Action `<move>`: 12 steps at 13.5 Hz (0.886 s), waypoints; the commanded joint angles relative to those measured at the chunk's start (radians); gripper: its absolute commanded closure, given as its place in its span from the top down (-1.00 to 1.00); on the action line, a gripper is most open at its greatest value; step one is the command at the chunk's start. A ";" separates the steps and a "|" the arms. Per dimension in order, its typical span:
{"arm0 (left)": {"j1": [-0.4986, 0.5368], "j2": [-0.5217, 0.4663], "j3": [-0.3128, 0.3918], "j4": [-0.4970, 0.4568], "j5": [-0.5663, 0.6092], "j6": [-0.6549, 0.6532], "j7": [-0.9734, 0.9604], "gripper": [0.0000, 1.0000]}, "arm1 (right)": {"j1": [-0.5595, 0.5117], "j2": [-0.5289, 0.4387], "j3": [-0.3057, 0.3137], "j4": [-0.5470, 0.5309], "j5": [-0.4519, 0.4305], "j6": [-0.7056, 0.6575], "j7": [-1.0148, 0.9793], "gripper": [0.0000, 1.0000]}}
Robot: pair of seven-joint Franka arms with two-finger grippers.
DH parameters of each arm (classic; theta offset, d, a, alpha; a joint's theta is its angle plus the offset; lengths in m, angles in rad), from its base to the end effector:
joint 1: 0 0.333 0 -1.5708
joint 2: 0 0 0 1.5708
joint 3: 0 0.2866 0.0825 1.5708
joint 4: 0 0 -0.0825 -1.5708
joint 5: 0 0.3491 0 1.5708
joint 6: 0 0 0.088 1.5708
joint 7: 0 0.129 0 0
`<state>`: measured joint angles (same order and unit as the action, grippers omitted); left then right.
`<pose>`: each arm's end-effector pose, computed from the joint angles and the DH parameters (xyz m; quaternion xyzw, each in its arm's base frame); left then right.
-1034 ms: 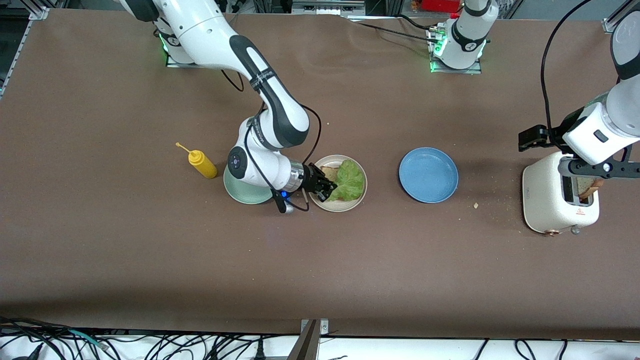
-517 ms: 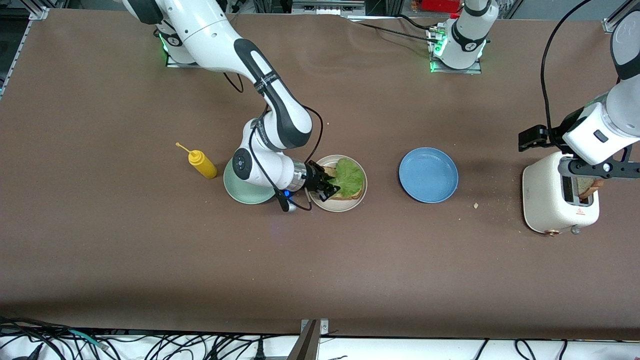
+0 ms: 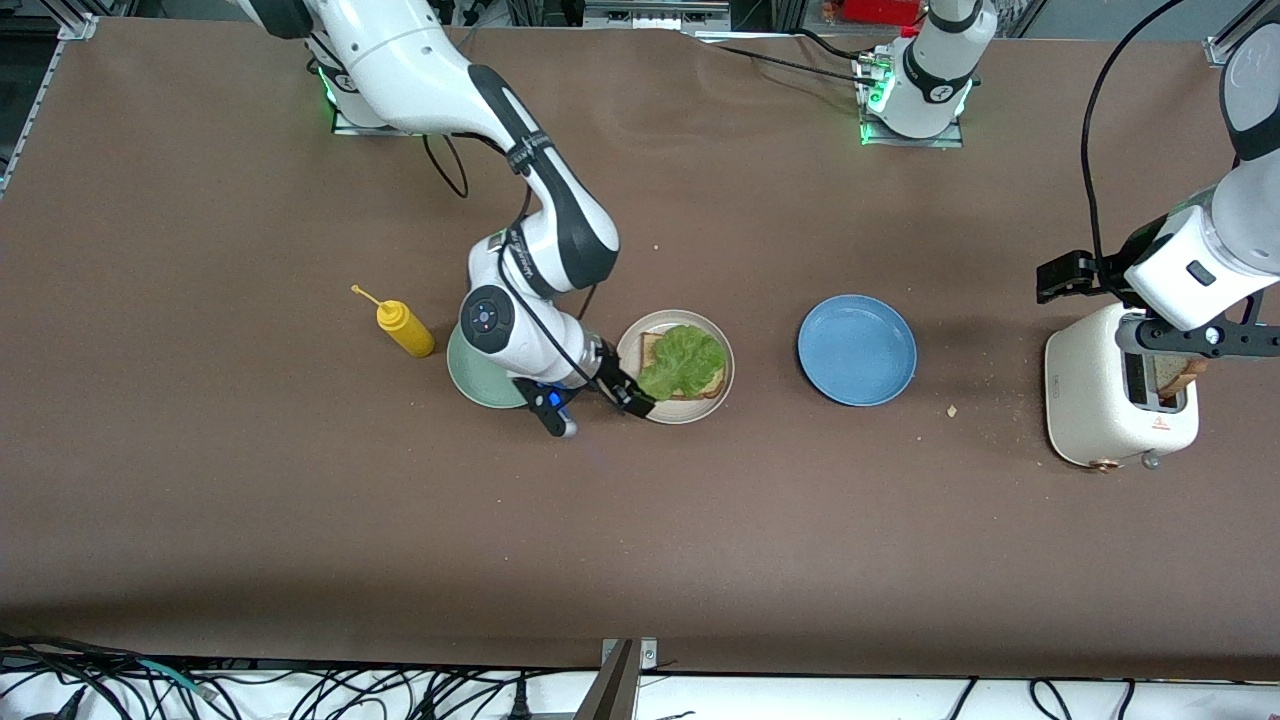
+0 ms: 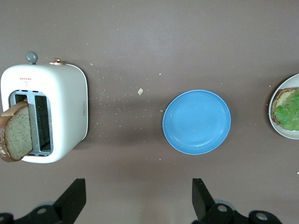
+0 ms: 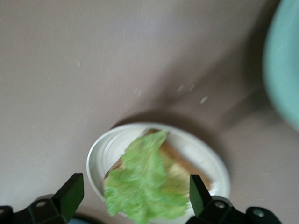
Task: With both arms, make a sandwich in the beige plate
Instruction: 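Open the right gripper to drop the lettuce onto the bread, then withdraw the right gripper while the left gripper reaches the toaster bread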
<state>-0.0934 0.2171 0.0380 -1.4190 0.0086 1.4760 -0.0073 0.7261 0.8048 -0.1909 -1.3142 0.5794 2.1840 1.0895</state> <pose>0.5614 -0.0319 0.5134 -0.9965 0.0240 0.0796 0.0109 0.5753 0.4101 0.2485 -0.9045 0.3870 0.0985 0.1499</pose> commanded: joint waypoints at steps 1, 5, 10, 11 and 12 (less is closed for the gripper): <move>0.007 0.011 0.006 0.003 0.001 0.004 0.003 1.00 | -0.001 -0.111 -0.068 -0.013 -0.102 -0.168 -0.092 1.00; 0.043 0.030 0.010 -0.009 0.010 0.053 0.004 1.00 | 0.001 -0.212 -0.176 -0.014 -0.157 -0.410 -0.324 1.00; 0.130 0.080 0.010 -0.011 0.057 0.096 0.188 1.00 | 0.001 -0.390 -0.298 -0.040 -0.289 -0.682 -0.639 1.00; 0.150 0.093 0.011 -0.012 0.059 0.101 0.225 1.00 | 0.003 -0.415 -0.318 -0.042 -0.306 -0.703 -0.680 1.00; 0.182 0.105 0.010 -0.012 0.059 0.119 0.256 1.00 | 0.003 -0.452 -0.331 -0.040 -0.366 -0.728 -0.701 1.00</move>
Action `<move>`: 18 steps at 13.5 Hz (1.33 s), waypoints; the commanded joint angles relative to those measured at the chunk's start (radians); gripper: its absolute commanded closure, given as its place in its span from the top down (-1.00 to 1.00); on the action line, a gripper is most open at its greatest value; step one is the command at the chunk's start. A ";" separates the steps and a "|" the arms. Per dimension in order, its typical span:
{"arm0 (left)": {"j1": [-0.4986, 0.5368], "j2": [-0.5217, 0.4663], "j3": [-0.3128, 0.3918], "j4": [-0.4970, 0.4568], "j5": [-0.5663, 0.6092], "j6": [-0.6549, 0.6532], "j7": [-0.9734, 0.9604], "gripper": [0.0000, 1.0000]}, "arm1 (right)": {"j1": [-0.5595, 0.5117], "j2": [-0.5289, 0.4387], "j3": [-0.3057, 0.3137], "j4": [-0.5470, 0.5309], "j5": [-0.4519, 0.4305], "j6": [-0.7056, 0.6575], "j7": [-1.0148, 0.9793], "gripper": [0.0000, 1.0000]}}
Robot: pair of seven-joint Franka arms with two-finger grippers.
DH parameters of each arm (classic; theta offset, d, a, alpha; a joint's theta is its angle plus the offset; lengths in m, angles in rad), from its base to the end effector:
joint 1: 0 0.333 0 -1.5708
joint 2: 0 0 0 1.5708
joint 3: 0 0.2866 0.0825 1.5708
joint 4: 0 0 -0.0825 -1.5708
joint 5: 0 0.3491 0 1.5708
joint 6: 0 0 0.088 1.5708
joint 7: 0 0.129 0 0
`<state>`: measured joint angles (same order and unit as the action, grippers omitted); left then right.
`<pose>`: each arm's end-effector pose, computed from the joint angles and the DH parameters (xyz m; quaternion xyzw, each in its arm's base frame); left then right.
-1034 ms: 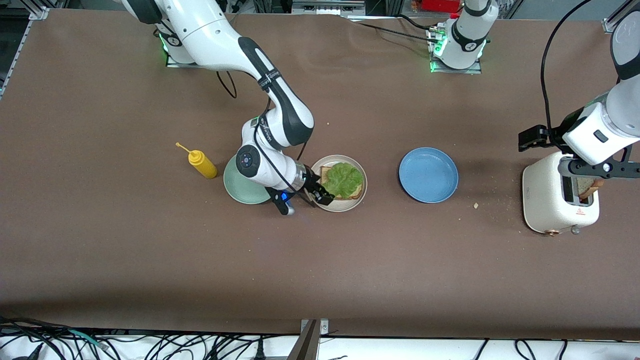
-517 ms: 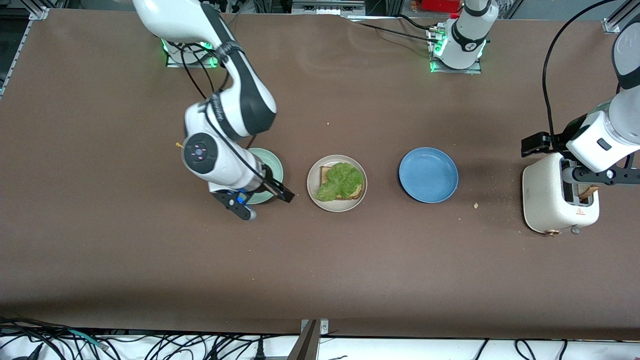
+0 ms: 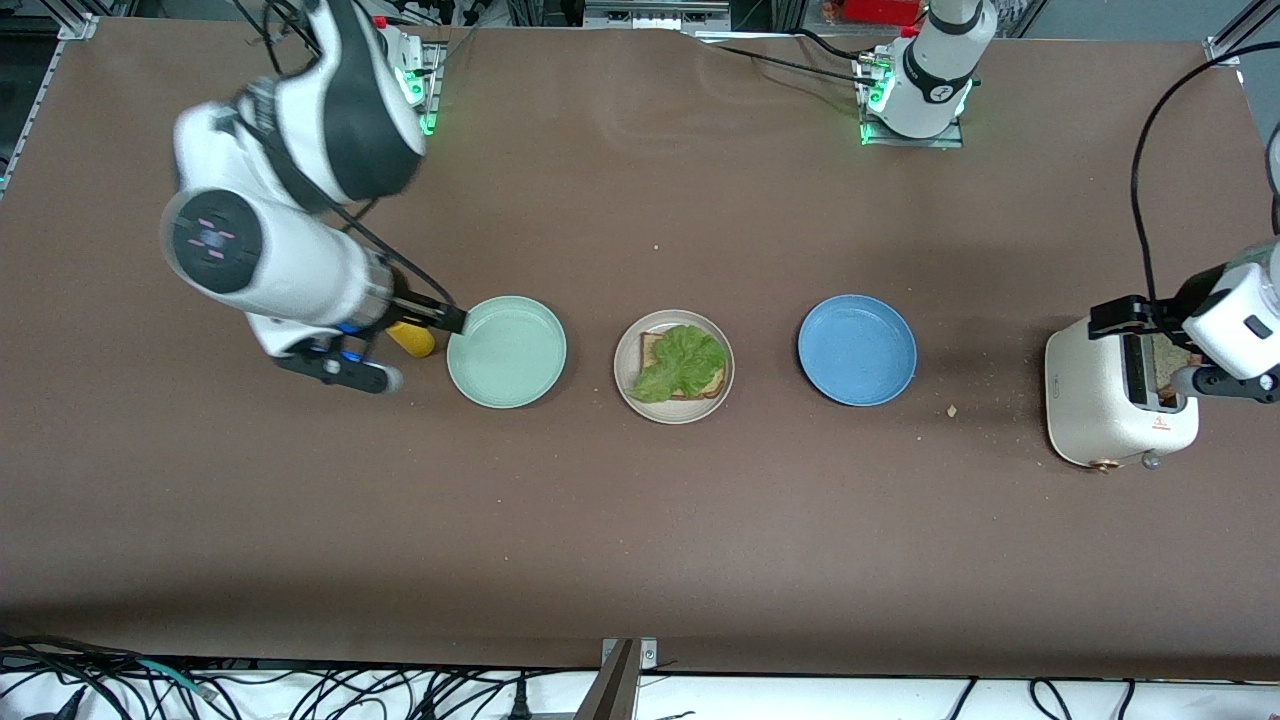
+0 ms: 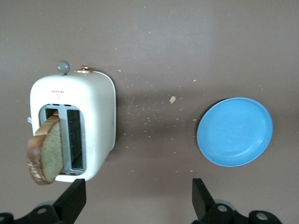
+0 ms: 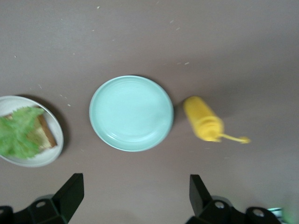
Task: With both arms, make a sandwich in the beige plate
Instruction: 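Withdraw the right gripper while the left gripper reaches the toaster bread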
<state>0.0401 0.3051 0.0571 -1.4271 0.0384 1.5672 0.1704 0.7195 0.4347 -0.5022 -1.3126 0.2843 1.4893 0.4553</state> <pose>0.5853 0.0582 0.4656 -0.9955 0.0386 0.0851 0.0166 0.5650 0.2150 0.4549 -0.9875 0.1120 0.1105 0.0022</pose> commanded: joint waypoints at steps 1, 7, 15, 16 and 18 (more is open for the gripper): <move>0.073 0.026 -0.010 -0.013 0.029 0.054 0.127 1.00 | 0.008 -0.105 -0.019 -0.045 -0.117 -0.038 -0.104 1.00; 0.184 0.025 -0.008 -0.102 0.031 0.178 0.306 1.00 | -0.003 -0.180 -0.029 -0.135 -0.214 0.003 -0.246 1.00; 0.264 0.017 -0.010 -0.240 0.029 0.341 0.377 1.00 | -0.550 -0.401 0.468 -0.378 -0.342 0.164 -0.353 1.00; 0.265 0.017 -0.010 -0.257 0.029 0.359 0.377 1.00 | -0.595 -0.422 0.500 -0.379 -0.343 0.164 -0.349 1.00; 0.277 0.019 -0.010 -0.277 0.026 0.382 0.376 1.00 | -0.639 -0.450 0.505 -0.376 -0.341 0.187 -0.348 1.00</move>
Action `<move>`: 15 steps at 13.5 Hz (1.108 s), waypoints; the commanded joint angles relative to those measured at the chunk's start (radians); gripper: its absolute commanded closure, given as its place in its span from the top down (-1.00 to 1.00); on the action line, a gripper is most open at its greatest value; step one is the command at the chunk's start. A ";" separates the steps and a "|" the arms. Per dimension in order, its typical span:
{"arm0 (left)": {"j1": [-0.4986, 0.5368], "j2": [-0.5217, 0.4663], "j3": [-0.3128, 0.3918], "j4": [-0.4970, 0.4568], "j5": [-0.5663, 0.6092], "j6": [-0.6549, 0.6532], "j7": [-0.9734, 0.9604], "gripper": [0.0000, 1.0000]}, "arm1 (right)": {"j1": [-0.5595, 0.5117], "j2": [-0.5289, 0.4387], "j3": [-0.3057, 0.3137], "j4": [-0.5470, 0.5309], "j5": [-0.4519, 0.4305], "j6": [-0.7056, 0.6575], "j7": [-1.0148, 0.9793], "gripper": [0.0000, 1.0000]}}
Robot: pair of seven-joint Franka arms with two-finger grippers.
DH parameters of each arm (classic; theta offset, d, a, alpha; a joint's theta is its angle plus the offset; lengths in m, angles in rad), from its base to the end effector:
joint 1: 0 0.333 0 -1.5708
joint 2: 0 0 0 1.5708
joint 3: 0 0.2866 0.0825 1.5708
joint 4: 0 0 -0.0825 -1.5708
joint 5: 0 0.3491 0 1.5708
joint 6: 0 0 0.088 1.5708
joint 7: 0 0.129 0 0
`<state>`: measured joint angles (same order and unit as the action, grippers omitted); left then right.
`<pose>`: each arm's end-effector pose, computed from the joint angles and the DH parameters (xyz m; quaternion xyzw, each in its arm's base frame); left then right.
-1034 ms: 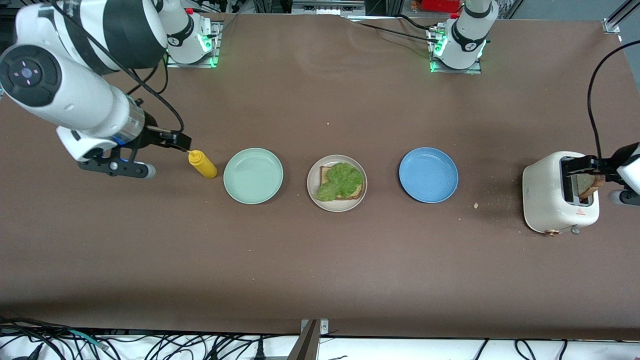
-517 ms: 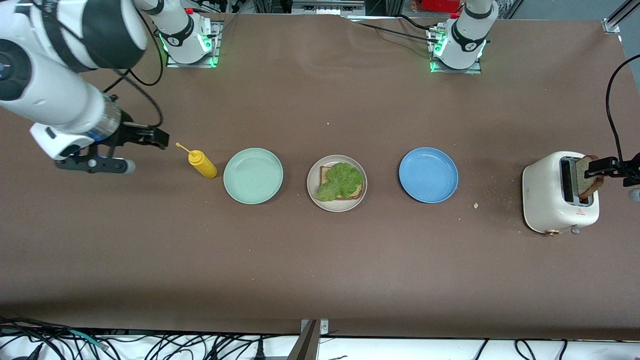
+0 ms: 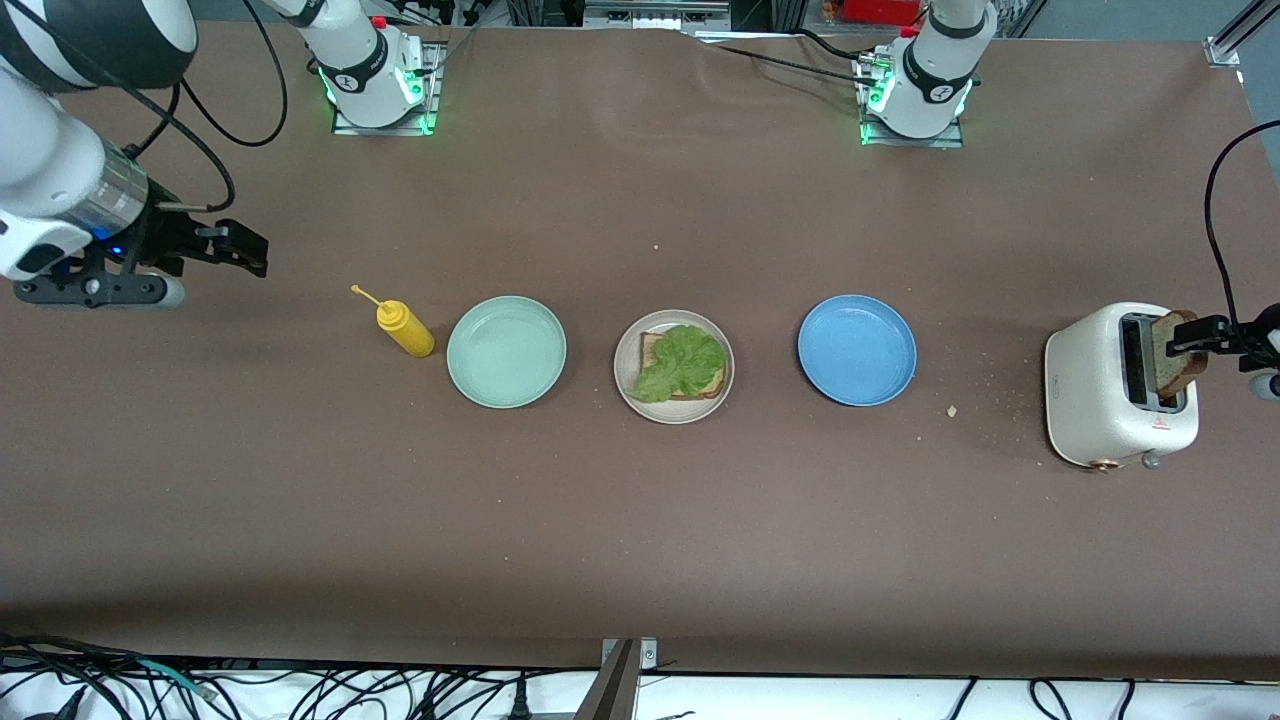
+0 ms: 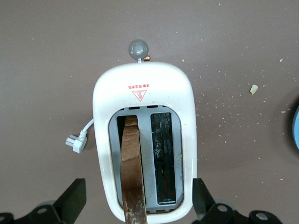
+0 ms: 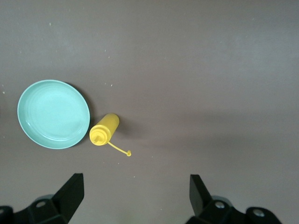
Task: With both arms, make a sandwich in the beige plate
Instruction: 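Withdraw the right gripper while the left gripper reaches the toaster bread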
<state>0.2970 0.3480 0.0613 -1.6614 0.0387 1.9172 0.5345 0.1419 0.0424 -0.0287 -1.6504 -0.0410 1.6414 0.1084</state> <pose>0.5637 0.2118 0.3647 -0.9939 0.0966 0.0536 0.0058 0.5295 0.0554 0.5220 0.9994 0.0044 -0.0232 0.0237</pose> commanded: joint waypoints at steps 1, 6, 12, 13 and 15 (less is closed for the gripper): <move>0.021 -0.021 -0.014 -0.043 0.024 0.032 0.012 1.00 | -0.067 -0.074 0.032 -0.043 -0.014 0.061 -0.012 1.00; 0.036 -0.017 -0.014 -0.055 0.020 0.034 0.001 0.15 | -0.122 -0.182 0.027 -0.180 0.013 0.064 -0.024 1.00; 0.047 -0.012 -0.014 -0.051 0.023 0.033 0.015 -1.00 | -0.122 -0.159 0.026 -0.161 0.015 0.058 -0.024 1.00; 0.047 -0.012 -0.015 -0.047 0.024 0.026 0.015 -1.00 | -0.122 -0.159 0.026 -0.160 0.012 0.058 -0.022 1.00; 0.045 -0.017 -0.017 -0.032 0.030 0.022 0.024 -1.00 | -0.122 -0.159 0.026 -0.161 0.012 0.054 -0.024 1.00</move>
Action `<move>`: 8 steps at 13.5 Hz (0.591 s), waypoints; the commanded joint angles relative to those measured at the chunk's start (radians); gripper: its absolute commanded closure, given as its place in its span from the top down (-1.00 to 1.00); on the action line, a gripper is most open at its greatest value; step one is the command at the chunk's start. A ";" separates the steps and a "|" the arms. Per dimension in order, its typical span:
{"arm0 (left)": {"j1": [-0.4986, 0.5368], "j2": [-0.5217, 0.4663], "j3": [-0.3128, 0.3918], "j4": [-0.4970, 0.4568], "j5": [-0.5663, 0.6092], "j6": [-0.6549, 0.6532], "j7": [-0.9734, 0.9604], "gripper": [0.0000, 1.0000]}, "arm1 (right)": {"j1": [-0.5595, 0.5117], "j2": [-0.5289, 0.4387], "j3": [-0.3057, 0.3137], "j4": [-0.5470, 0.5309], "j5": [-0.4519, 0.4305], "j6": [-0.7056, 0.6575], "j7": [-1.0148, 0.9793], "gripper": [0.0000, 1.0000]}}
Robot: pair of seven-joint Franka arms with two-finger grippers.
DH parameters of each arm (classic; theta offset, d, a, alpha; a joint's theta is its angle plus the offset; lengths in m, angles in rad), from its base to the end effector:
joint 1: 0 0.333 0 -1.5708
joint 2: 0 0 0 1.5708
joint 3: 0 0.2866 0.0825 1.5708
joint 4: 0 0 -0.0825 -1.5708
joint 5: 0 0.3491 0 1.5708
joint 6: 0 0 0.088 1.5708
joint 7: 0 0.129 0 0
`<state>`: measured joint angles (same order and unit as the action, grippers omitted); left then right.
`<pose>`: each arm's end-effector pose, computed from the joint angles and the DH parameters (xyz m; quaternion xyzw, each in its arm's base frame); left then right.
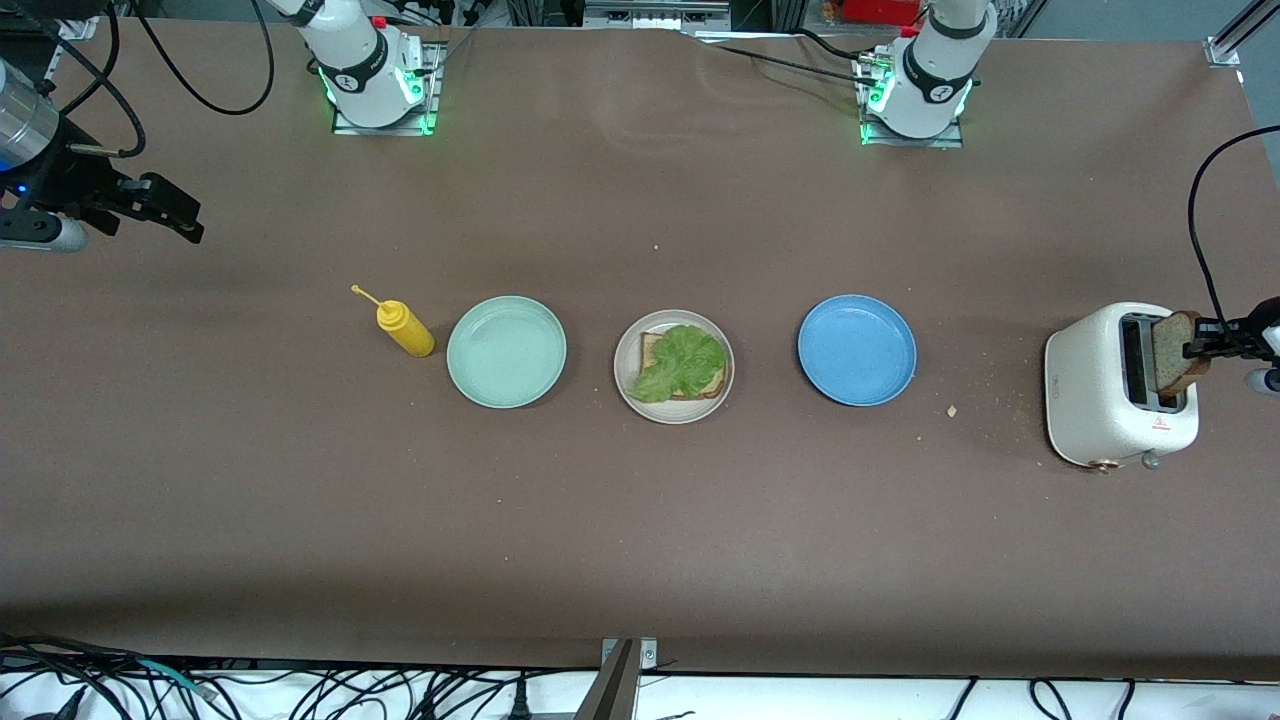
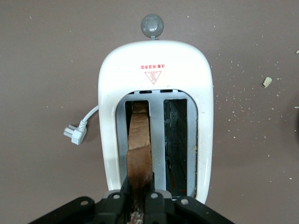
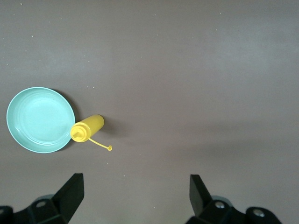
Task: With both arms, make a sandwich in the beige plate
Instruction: 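Withdraw the right gripper while the left gripper reaches the toaster bread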
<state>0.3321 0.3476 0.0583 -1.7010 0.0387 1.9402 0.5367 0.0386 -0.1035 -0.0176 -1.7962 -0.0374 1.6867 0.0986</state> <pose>0.5514 0.2280 0.3498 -0.9948 0.0821 0.0606 0.0006 0.4962 0.0057 0.5366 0.9992 -0.0365 -0.0019 0.0178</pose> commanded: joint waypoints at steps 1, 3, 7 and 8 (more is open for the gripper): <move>0.010 -0.019 -0.015 0.026 0.029 -0.003 0.048 -1.00 | -0.019 -0.013 0.014 -0.015 0.008 0.008 -0.014 1.00; 0.010 -0.019 -0.015 0.064 0.029 -0.029 0.089 -1.00 | -0.017 -0.015 0.019 -0.014 0.007 0.008 -0.010 1.00; -0.011 -0.015 -0.017 0.222 0.027 -0.216 0.088 -1.00 | -0.019 -0.013 0.016 -0.015 0.013 0.005 -0.016 1.00; -0.021 -0.015 -0.017 0.250 0.026 -0.251 0.088 -1.00 | -0.019 -0.013 0.016 -0.015 0.013 0.005 -0.016 1.00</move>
<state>0.3258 0.3325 0.0460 -1.5296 0.0387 1.7713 0.6103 0.0386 -0.1033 -0.0148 -1.7967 -0.0374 1.6865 0.0985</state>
